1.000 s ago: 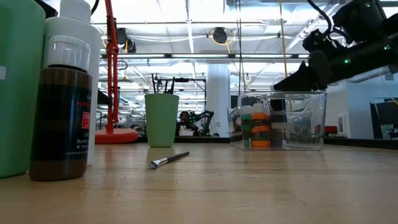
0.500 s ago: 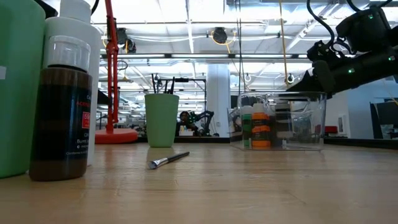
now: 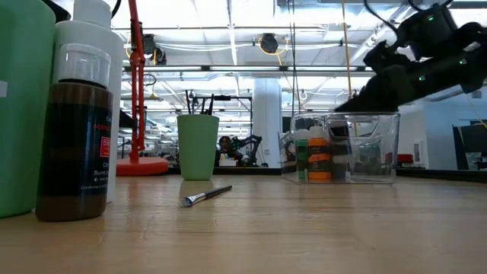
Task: Pick & Place Paint Supplies
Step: Put the gray paint bottle into the transparent bin
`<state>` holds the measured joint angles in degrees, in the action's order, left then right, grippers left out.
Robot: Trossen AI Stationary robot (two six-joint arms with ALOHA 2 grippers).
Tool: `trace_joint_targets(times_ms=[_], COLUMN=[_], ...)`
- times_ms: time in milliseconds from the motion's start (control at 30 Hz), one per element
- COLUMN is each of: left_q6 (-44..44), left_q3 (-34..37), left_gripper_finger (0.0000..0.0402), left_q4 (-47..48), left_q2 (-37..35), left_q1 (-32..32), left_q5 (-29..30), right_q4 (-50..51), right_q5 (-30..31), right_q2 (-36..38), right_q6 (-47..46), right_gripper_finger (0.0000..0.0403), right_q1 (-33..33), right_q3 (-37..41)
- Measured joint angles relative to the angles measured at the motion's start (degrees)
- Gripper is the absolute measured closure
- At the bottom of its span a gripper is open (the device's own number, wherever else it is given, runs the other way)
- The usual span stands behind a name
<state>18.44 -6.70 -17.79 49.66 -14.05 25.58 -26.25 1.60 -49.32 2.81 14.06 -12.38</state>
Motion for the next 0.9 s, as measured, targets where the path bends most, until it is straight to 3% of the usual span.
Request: trace_joint_targets(times_ms=[133,400,533,667,900], left_q6=[-0.30,-0.47,-0.47,-0.39,-0.29], left_q3=[0.00,0.00,0.00,0.00,0.00], left_gripper_finger=[0.0382,0.0382,0.0382,0.0382,0.0382], left_q4=[0.01,0.01,0.01,0.01,0.01], left_q2=[0.01,0.01,0.01,0.00,0.01], left_q1=[0.01,0.01,-0.01,-0.01,-0.01], left_q5=[0.00,0.00,0.02,0.02,0.02], right_q4=[5.07,3.88,3.97,3.90,3.84], right_q5=[-6.46,-10.57,-9.88,-4.56,-4.60], right_q2=[-0.01,0.02,0.00,0.00,0.00], right_q6=[2.11,6.70,6.39,3.91,2.38], right_gripper_finger=[0.0304,0.0304,0.0304,0.0304,0.0280], right_q1=[3.45,7.98,8.92,8.92,8.90], right_q3=[-0.33,0.86,0.87,0.89,0.89])
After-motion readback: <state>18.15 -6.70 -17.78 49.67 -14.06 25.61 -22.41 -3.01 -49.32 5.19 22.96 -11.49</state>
